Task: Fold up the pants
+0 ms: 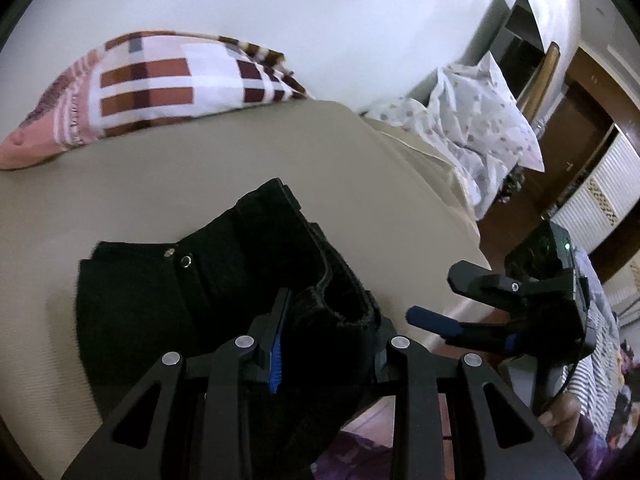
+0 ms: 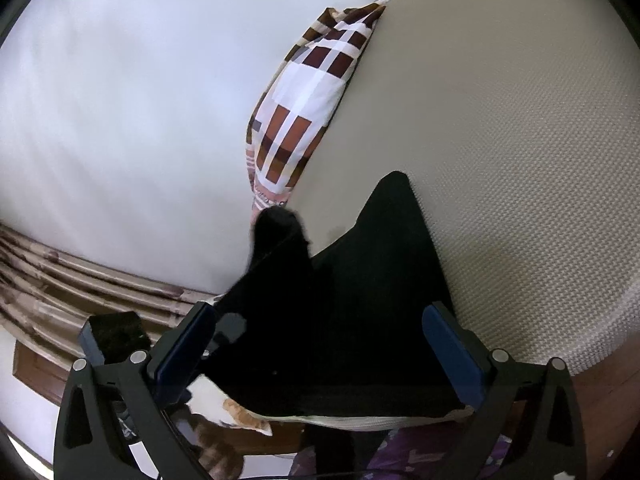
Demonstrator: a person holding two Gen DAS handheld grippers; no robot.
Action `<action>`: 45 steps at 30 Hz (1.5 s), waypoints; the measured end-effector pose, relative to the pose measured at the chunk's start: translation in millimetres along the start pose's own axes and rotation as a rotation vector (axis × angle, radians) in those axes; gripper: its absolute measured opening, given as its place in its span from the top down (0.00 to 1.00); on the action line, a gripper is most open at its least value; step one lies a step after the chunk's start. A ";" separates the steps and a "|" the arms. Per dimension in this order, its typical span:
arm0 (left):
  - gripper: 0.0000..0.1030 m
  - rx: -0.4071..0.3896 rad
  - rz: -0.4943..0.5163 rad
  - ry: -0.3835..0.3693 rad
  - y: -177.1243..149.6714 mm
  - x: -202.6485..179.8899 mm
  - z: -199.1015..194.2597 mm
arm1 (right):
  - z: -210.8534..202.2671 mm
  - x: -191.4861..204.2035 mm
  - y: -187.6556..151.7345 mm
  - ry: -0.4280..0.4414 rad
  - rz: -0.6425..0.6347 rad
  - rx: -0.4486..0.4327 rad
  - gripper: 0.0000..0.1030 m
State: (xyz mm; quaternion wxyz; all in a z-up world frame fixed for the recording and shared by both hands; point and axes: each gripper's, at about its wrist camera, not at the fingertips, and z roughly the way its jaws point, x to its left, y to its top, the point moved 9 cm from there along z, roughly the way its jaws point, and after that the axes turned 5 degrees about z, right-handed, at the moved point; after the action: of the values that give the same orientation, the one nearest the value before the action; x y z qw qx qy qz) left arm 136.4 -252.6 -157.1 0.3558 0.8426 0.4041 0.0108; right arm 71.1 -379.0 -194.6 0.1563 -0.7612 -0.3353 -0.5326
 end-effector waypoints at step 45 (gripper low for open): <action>0.16 -0.048 -0.192 0.153 -119.8 153.0 -82.8 | 20.2 0.7 -60.7 -0.003 0.035 0.193 0.05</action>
State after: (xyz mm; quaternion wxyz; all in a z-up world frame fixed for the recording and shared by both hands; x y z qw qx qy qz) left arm 133.4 -48.0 -209.4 0.3435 0.7879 0.5086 0.0505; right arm 44.4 -322.6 -208.9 0.2374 -0.7492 -0.3720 -0.4939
